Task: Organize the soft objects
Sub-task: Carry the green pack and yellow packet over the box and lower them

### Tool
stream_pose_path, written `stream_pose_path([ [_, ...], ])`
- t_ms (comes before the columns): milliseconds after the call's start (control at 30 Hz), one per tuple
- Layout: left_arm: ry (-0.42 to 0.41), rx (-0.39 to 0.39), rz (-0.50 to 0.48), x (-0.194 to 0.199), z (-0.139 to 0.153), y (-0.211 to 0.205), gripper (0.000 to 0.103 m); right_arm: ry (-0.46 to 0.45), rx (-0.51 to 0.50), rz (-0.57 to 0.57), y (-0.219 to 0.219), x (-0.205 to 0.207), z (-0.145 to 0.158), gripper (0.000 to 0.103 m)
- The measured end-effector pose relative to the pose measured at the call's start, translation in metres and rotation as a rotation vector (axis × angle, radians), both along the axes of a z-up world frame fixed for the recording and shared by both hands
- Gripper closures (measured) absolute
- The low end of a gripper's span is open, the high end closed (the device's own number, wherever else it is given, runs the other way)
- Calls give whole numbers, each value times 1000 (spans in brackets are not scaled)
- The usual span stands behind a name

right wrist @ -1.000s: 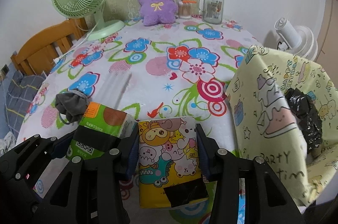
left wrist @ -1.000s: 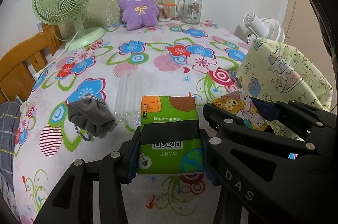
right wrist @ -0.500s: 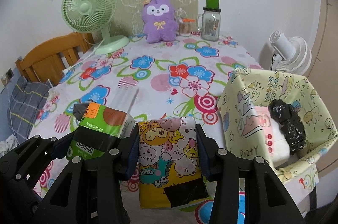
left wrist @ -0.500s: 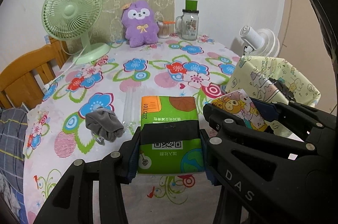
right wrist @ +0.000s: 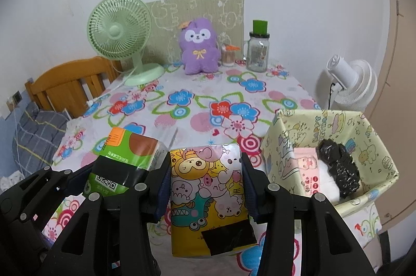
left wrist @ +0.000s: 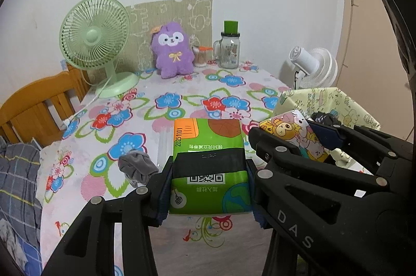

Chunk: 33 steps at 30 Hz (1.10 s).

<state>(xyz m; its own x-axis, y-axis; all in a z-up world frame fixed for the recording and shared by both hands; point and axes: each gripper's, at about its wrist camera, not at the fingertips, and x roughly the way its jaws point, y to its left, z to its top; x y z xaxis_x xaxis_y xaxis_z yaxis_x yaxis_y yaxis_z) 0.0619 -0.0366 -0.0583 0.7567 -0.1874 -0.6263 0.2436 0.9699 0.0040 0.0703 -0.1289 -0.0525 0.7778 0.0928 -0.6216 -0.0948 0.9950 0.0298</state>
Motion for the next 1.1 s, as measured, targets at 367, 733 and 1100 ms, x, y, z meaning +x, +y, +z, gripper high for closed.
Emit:
stream_pose_path([
  [367, -41, -8, 5, -6, 20, 0, 51, -41, -7, 8, -1, -4, 23, 53],
  [733, -58, -3, -8, 1, 32, -10, 51, -54, -2, 2, -12, 5, 33, 53],
  [1100, -65, 2, -13, 14, 37, -29, 51, -59, 5, 5, -32, 17, 37, 53],
])
